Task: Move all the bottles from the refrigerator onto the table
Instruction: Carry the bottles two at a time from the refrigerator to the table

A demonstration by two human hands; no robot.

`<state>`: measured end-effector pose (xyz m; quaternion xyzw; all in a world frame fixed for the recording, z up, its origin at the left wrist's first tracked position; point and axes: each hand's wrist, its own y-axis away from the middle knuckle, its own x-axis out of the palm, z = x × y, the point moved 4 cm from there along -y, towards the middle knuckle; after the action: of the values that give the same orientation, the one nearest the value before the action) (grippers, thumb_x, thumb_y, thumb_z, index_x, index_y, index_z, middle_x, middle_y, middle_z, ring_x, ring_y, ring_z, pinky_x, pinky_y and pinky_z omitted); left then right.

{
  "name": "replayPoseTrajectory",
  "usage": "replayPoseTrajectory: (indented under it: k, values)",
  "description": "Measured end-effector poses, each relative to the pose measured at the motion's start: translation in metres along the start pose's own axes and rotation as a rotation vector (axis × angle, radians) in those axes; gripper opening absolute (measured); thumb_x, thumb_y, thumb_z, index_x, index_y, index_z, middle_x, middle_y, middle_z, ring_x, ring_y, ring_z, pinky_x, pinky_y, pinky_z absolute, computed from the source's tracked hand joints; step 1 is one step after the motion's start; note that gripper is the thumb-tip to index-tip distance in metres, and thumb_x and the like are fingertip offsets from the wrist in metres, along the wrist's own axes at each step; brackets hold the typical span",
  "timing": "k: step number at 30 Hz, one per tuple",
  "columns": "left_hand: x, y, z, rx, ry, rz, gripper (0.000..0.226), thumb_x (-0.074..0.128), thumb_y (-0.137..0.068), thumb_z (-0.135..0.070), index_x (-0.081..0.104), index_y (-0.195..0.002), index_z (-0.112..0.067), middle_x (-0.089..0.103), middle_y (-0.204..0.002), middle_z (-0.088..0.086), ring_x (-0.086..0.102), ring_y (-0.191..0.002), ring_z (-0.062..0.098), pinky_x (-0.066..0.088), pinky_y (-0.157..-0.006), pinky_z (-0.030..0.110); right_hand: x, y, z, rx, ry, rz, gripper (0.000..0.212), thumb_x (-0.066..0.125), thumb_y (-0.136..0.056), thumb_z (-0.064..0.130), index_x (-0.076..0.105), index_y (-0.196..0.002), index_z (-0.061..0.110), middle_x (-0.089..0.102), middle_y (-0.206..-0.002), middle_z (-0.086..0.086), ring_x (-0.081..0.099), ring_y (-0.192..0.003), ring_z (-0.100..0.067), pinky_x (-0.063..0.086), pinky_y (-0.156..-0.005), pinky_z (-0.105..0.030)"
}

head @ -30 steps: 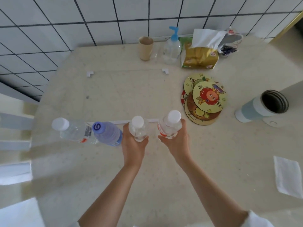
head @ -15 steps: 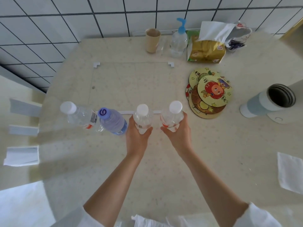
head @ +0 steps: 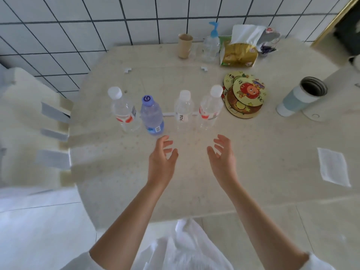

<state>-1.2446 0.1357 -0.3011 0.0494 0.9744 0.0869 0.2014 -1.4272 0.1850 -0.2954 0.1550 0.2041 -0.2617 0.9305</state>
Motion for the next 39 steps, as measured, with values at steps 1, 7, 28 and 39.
replayPoseTrajectory:
  k: [1, 7, 28, 39]
  values:
    - [-0.009, 0.013, 0.003, 0.019, -0.008, -0.01, 0.041, 0.062, -0.09, -0.011, 0.051, -0.129, -0.016, 0.064, -0.114, -0.005, 0.065, -0.097, 0.014, 0.045, -0.083, 0.015, 0.001, 0.016, -0.003, -0.006, -0.001, -0.005, 0.044, 0.058, -0.091, 0.012, 0.043, -0.132, 0.011, 0.057, -0.125, -0.007, 0.055, -0.114, -0.02, 0.047, -0.098, -0.043]
    - [-0.076, 0.11, 0.031, 0.114, -0.075, -0.028, 0.029, 0.061, -0.092, -0.013, 0.058, -0.12, -0.018, 0.07, -0.098, -0.01, 0.062, -0.083, -0.004, 0.045, -0.081, 0.013, 0.009, 0.137, -0.021, -0.025, -0.022, -0.012, 0.036, 0.058, -0.092, 0.014, 0.047, -0.126, 0.015, 0.06, -0.116, -0.002, 0.058, -0.111, -0.02, 0.048, -0.096, -0.046]
    - [-0.211, 0.453, 0.125, -0.159, -0.085, -0.46, 0.024, 0.061, -0.09, -0.004, 0.063, -0.104, -0.023, 0.073, -0.08, -0.017, 0.067, -0.082, -0.006, 0.051, -0.074, 0.015, 0.027, 0.413, -0.02, -0.373, 0.158, 0.558, 0.032, 0.058, -0.093, 0.02, 0.052, -0.125, 0.016, 0.061, -0.117, 0.008, 0.058, -0.115, -0.011, 0.044, -0.099, -0.027]
    - [-0.252, 0.612, 0.176, -0.397, 0.031, -0.768, 0.02, 0.063, -0.09, -0.007, 0.064, -0.1, -0.024, 0.074, -0.079, -0.013, 0.067, -0.081, -0.006, 0.046, -0.068, 0.007, 0.079, 0.539, -0.019, -0.455, 0.258, 1.02, 0.034, 0.055, -0.094, 0.026, 0.05, -0.128, 0.022, 0.059, -0.119, 0.012, 0.052, -0.119, -0.004, 0.042, -0.105, -0.029]
